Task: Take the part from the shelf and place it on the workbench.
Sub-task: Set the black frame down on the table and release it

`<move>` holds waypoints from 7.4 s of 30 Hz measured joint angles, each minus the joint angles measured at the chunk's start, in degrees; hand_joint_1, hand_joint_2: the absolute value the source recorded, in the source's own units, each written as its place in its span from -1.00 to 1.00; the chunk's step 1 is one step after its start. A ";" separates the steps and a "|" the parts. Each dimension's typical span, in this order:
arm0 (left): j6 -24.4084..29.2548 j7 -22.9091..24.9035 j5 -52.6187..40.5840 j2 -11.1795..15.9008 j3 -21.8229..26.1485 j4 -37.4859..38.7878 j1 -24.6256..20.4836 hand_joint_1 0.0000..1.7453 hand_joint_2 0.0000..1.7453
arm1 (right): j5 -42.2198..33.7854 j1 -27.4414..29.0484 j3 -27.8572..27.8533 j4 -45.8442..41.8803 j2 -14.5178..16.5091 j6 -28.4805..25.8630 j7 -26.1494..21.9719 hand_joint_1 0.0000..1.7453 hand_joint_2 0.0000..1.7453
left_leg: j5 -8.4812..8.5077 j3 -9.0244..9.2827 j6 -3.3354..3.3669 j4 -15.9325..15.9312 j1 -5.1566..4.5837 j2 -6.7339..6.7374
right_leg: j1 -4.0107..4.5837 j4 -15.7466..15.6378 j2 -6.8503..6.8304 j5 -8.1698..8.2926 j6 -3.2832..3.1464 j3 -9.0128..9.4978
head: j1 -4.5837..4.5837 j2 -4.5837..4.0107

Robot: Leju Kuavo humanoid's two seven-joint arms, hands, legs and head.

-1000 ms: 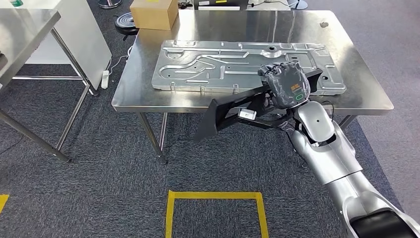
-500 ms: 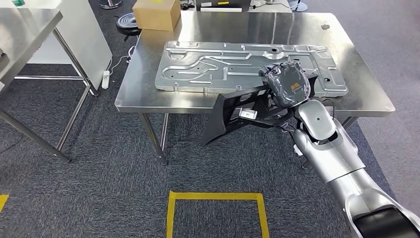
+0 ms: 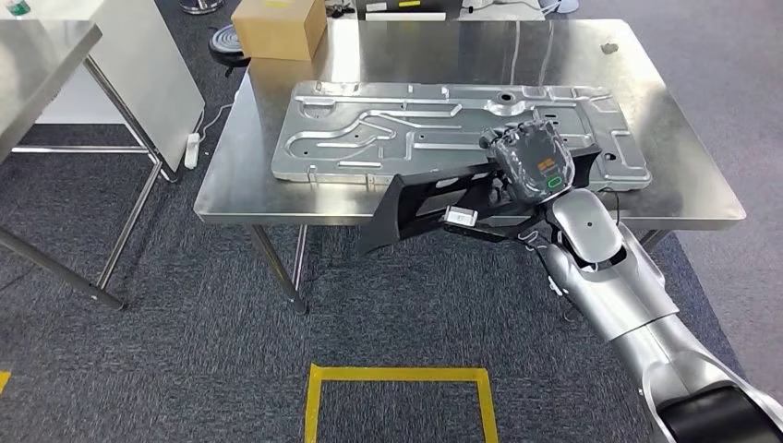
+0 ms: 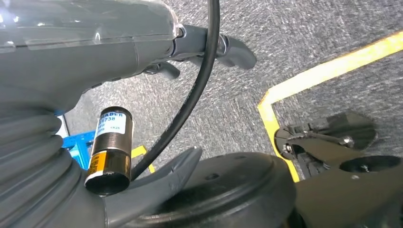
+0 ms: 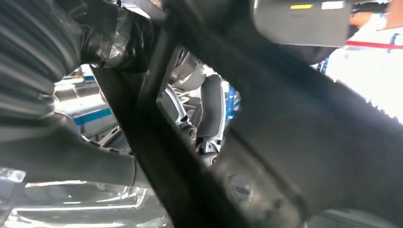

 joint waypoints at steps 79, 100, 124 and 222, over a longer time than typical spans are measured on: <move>-0.14 -3.81 0.26 0.20 -2.63 0.16 0.03 -1.00 1.00 | -1.84 0.08 1.54 2.31 -1.36 2.31 1.26 1.00 1.00 | 6.97 -6.12 0.64 -3.16 0.30 1.06 | -0.10 -2.82 -0.39 -4.50 1.61 7.52 | -0.08 0.00; -0.14 -3.88 1.46 0.38 -3.08 0.16 0.03 -1.00 1.00 | -3.19 3.51 -0.65 13.94 0.16 -1.54 0.46 -1.00 -1.00 | 6.98 -5.91 0.64 -3.19 0.31 1.04 | -0.10 -2.83 -0.41 -4.51 1.62 7.71 | -0.07 0.00; 0.01 -3.36 2.50 0.45 -3.11 0.16 0.10 -1.00 -1.00 | -3.34 3.19 -2.61 15.98 0.23 -1.22 0.58 -1.00 -1.00 | 6.94 -5.42 0.59 -3.18 0.36 1.23 | -0.04 -2.84 -0.30 -4.50 1.63 8.12 | -0.08 0.00; -1.58 -2.99 4.64 1.99 -4.03 0.18 0.73 -1.00 -1.00 | -6.02 -0.96 -13.15 27.87 -6.07 2.25 -1.34 -1.00 -1.00 | 6.73 -5.01 0.48 -3.23 0.37 1.28 | 0.00 -2.85 -0.23 -4.64 1.61 8.52 | -0.07 0.00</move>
